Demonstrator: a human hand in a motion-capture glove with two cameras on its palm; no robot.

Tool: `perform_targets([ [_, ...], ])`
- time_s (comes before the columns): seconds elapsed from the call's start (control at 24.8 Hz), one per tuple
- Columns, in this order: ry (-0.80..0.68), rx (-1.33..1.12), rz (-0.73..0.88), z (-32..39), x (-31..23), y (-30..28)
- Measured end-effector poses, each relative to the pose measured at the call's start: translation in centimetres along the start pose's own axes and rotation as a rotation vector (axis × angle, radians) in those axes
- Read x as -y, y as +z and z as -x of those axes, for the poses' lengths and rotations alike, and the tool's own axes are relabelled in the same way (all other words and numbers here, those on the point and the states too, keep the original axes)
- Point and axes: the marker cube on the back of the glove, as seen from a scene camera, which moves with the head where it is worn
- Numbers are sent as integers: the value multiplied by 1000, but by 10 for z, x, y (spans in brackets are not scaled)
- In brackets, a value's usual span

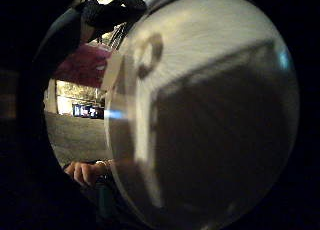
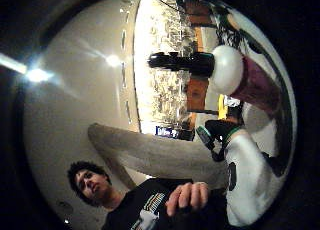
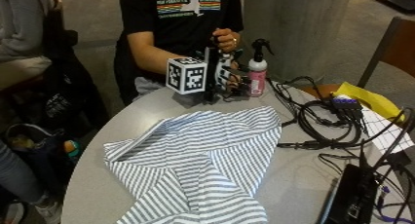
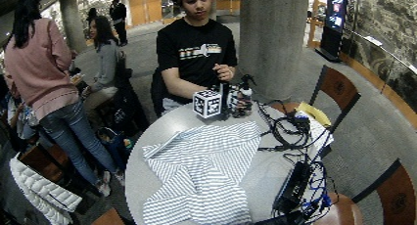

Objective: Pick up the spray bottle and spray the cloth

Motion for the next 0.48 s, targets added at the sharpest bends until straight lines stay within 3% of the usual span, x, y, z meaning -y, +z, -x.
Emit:
perform_targets([
  [0.2, -20, -303, -141, 3, -50, -73],
  [0.48, 69, -623, -330, -16, -104, -146],
])
